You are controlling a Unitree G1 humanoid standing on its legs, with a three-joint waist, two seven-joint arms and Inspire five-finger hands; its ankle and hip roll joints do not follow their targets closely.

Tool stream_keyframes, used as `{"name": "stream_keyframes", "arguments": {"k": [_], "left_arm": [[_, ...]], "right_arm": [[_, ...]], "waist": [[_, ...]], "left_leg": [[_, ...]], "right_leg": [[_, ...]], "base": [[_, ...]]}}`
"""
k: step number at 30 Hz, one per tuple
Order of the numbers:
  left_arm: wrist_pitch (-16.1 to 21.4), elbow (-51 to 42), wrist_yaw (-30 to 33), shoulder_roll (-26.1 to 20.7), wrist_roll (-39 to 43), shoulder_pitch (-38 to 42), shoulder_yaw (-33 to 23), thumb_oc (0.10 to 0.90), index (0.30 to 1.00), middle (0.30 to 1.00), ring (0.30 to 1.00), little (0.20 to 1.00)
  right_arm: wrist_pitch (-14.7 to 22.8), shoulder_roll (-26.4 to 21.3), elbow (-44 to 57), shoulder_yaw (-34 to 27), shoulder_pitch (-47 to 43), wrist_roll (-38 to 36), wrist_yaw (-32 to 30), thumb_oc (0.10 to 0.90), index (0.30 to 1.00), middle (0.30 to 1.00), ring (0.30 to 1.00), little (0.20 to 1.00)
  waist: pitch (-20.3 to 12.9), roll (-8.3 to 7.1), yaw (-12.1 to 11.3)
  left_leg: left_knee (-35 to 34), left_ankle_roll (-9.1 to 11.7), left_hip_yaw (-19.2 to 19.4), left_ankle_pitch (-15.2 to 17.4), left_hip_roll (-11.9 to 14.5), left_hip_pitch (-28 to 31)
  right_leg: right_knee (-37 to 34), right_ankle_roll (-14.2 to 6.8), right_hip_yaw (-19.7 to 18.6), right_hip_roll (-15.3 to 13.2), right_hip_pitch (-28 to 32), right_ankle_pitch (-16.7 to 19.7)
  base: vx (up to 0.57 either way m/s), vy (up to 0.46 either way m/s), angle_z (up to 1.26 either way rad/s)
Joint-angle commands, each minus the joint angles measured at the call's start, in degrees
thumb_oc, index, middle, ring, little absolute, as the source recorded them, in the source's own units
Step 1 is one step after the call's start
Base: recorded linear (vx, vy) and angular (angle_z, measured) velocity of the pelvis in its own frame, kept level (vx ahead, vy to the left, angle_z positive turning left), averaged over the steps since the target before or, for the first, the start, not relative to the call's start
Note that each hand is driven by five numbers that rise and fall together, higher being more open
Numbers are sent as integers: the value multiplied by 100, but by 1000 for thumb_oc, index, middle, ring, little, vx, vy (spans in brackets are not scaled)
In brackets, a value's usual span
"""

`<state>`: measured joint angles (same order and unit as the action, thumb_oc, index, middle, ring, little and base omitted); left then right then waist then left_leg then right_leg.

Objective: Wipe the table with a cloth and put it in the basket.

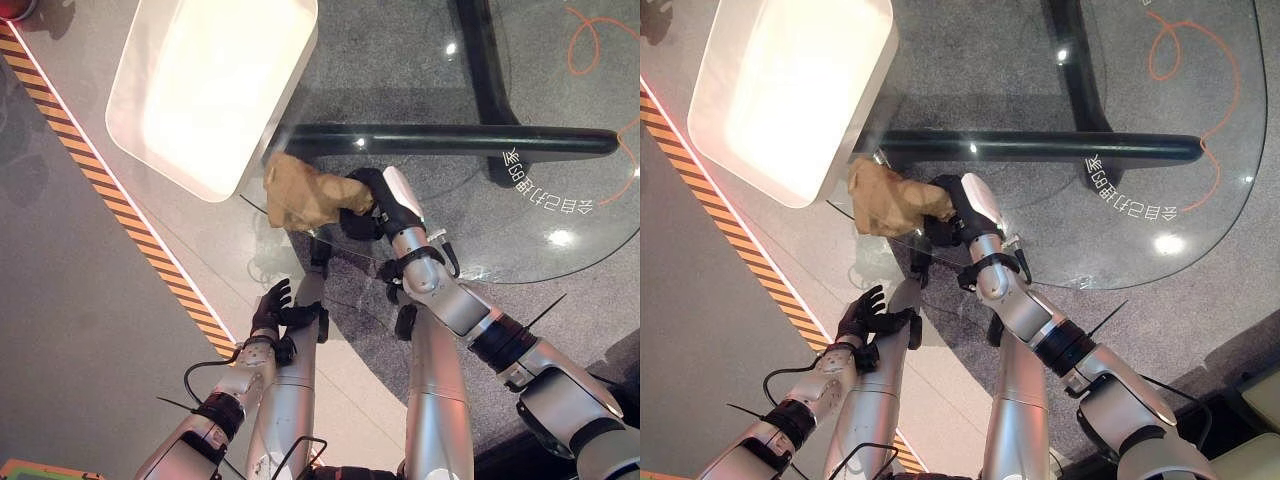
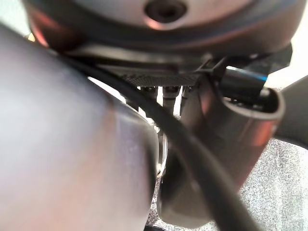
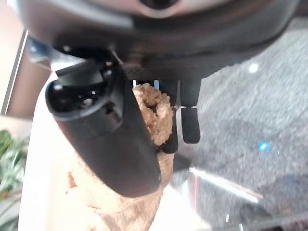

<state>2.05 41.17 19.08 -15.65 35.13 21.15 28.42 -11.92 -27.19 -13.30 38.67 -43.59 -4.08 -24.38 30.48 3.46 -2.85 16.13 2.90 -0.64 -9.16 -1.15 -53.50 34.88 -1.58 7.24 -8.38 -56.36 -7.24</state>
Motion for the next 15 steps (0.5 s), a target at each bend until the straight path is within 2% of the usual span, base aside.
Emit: {"name": "stream_keyframes", "arguments": {"k": [1,5,8,11,15], "left_arm": [[45,49,21,294,18,-685,176,800,900,900,900,900],[90,78,15,298,-17,-732,136,800,900,900,900,900],[134,84,13,296,-91,-810,94,800,900,900,900,900],[210,91,-4,250,-68,-868,59,800,900,900,900,900],[266,89,-8,217,-44,-906,60,800,900,900,900,900]], "right_arm": [[113,0,990,-356,-87,372,-483,100,300,300,300,200],[-125,-124,821,-569,-86,413,-838,100,300,300,300,200],[-151,-202,658,-844,29,114,-1277,100,300,300,300,200],[-102,-310,391,-1230,145,-194,-1688,100,300,300,300,200],[246,-469,-32,-1649,219,-865,-2074,100,300,300,300,200]], "waist": [[-69,86,85],[-69,68,90],[-69,38,101],[-69,-1,128],[-69,-9,145]], "left_leg": [[1166,-275,438,1264,-282,-130],[1170,-278,436,1285,-268,-136],[1183,-288,424,1308,-266,-149],[1189,-286,417,1334,-258,-143],[1193,-292,421,1370,-248,-132]], "right_leg": [[-1050,-320,25,251,-4,893],[-1053,-320,22,254,-8,893],[-1056,-318,16,264,-17,907],[-1073,-321,5,287,-5,916],[-1096,-322,-18,307,8,928]], "base": [[0,0,0],[0,0,0],[3,-21,0],[0,0,0],[6,-7,-4]]}}
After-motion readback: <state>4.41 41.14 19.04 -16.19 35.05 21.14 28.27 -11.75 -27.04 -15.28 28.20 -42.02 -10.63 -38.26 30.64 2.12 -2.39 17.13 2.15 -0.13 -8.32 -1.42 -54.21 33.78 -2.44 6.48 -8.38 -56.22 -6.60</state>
